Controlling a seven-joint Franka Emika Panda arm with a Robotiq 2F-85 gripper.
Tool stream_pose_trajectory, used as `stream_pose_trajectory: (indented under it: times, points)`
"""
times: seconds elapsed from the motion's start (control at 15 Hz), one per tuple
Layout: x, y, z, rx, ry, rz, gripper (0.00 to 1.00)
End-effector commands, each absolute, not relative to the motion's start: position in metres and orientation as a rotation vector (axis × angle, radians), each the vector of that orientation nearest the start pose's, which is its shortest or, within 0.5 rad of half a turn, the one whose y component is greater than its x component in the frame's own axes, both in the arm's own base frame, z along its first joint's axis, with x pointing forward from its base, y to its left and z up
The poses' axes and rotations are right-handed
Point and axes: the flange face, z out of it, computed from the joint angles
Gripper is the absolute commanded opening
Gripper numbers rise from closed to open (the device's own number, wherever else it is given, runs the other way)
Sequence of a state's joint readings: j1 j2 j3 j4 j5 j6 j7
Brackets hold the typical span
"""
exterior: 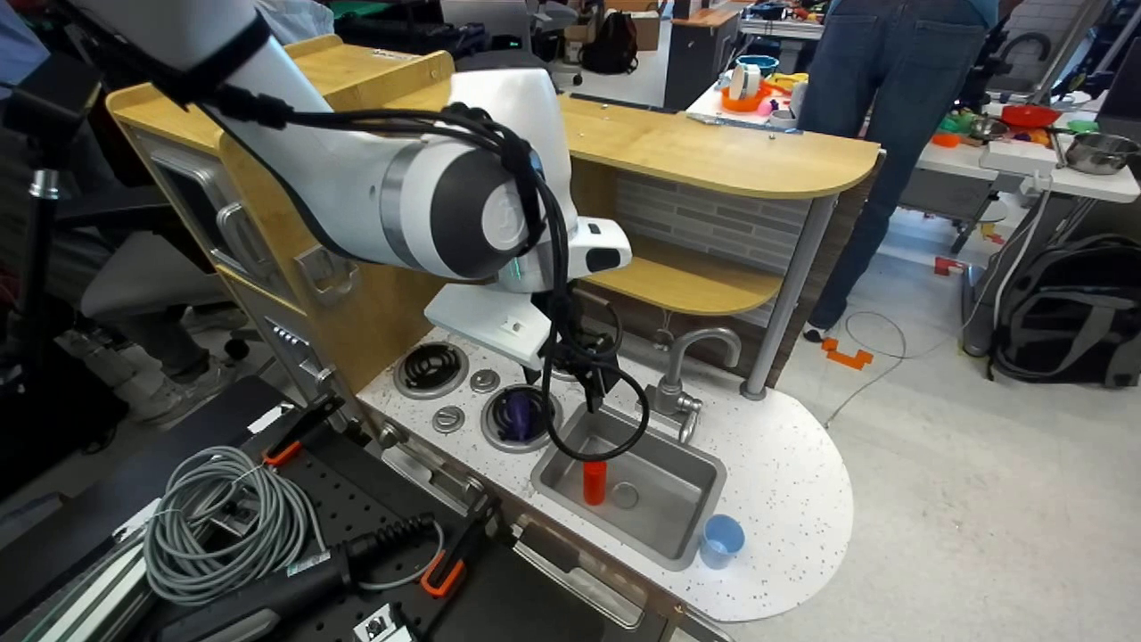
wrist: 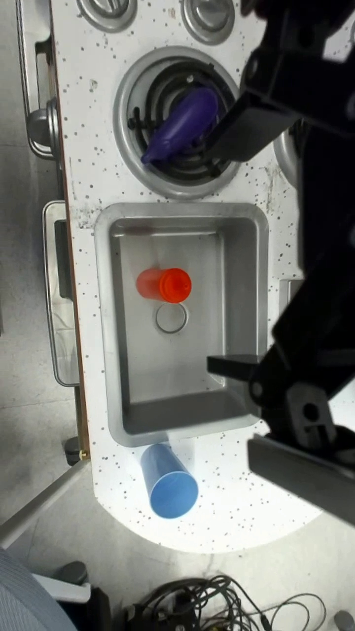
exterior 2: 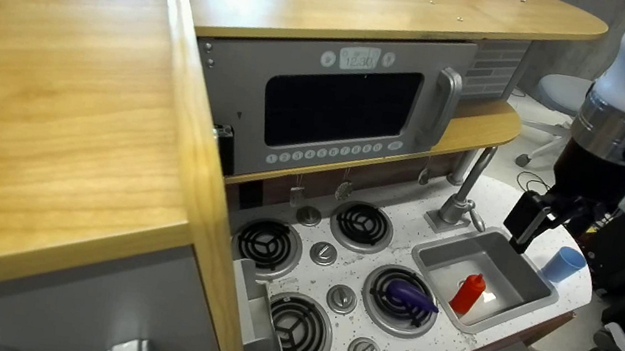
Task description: Place he sauce bottle on the counter
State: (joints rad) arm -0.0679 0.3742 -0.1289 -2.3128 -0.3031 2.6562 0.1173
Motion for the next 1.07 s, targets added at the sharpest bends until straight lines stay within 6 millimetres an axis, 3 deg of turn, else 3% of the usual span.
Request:
stream_pose_trajectory:
  times: [0.0,0.47,0.73,1.0]
  points:
    - [0.527,-0.110,0.144,-3.352,0.079,0.090,1.00]
    - [0.531,-0.137,0.079,-3.368,0.091,0.198,1.00]
    - [0.532,-0.137,0.044,-3.366,0.038,0.254,1.00]
    - [0.536,-0.139,0.022,-3.375,-0.012,0.269,1.00]
